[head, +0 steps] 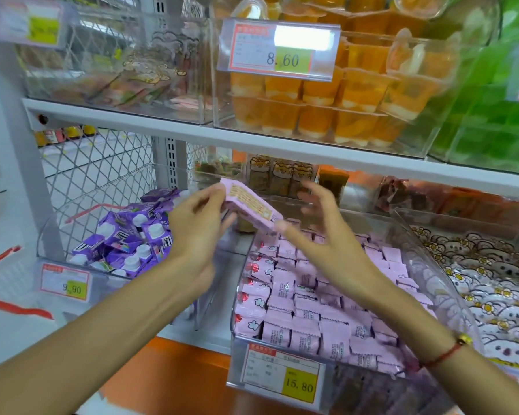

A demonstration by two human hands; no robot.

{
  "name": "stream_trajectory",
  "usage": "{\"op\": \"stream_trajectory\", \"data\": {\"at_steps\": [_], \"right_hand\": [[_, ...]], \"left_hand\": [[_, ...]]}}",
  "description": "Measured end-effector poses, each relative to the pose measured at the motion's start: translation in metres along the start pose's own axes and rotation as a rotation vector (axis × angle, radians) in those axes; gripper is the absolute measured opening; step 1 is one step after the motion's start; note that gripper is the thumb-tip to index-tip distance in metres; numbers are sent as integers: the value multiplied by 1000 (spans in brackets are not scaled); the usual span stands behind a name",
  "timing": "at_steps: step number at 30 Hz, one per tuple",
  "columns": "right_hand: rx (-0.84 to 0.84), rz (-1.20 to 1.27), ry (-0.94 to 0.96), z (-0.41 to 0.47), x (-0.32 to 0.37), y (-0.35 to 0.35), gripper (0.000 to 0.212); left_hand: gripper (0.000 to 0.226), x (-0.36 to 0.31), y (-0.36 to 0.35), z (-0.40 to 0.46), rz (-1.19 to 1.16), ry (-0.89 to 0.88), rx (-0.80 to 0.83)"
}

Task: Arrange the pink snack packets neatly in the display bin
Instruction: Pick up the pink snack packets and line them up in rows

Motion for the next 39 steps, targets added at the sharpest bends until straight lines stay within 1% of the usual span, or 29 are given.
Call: {"op": "stream_trajectory", "data": {"at_steps": [2, 4, 5, 7, 9, 11, 12, 13, 14, 16, 18, 20, 22, 24, 26, 28, 29, 31, 33, 36, 37, 38, 39], "right_hand": [[20, -142, 124, -3, 11, -9, 66], [-36, -173, 220, -4, 17, -9, 47], [-64, -149, 225, -4, 18, -7, 37], [-59, 20, 137, -3, 13, -2, 23], [-19, 327, -62, -1, 2, 0, 15], [24, 562, -248, -1, -5, -2, 17], [44, 636, -296, -2, -6, -3, 16], [58, 701, -331, -3, -7, -4, 17], [64, 762, -364, -4, -7, -6, 18], [79, 880, -423, -6, -8, -7, 28], [112, 977, -383, -5, -6, -7, 41], [105, 953, -260, -4, -1, -6, 37], [9, 859, -211, -3, -2, -4, 35], [-141, 856, -251, -4, -9, 0, 38], [-263, 877, -292, -3, -16, 6, 39], [-336, 948, -347, -2, -23, 11, 38], [-347, 1002, -382, -1, -26, 13, 36], [-300, 1113, -452, -2, -30, 9, 37], [-158, 1122, -476, -5, -25, 0, 44], [32, 971, -420, -8, -15, -16, 47], [69, 907, -392, -8, -10, -20, 48], [92, 787, -349, -7, -5, -20, 49], [106, 615, -285, -5, 0, -18, 50]], "left_hand": [[18, 3, -3, -6, -47, 65, 51], [13, 6, -6, -9, -101, 141, 101], [13, 7, -6, -9, -97, 168, 114], [15, 5, -5, -5, 30, 157, 157], [20, -2, -4, 0, 273, 22, 252], [42, -5, -9, -1, 492, -89, 421], [50, -3, -12, -3, 531, -97, 507], [49, -2, -13, -5, 520, -89, 561], [42, -1, -13, -5, 478, -91, 576], [34, -2, -10, -4, 408, -136, 501], [39, 0, -5, 0, 413, -160, 401], [36, 5, -4, -1, 446, -161, 354], [30, 9, -5, -4, 462, -157, 368], [27, 10, -5, -8, 495, -189, 414], [31, 11, -2, -9, 550, -221, 425], [34, 14, 4, -9, 584, -210, 412], [33, 15, 5, -9, 590, -192, 417], [32, 17, 3, -11, 599, -164, 446], [30, 15, -1, -12, 565, -160, 461], [13, 4, -3, -13, 447, -196, 396], [12, -2, -3, -13, 415, -230, 373], [15, -8, -3, -13, 402, -277, 369], [20, -13, -5, -15, 407, -331, 384]]}}
Point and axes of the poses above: each hand's wrist, its own z-axis towards the middle knuckle, its own y-axis out of the back of the hand, x = y × z, the point moved 5 cm from there along z, towards the middle knuckle, and after that the axes turned 5 degrees about x, right-handed, at the moved point
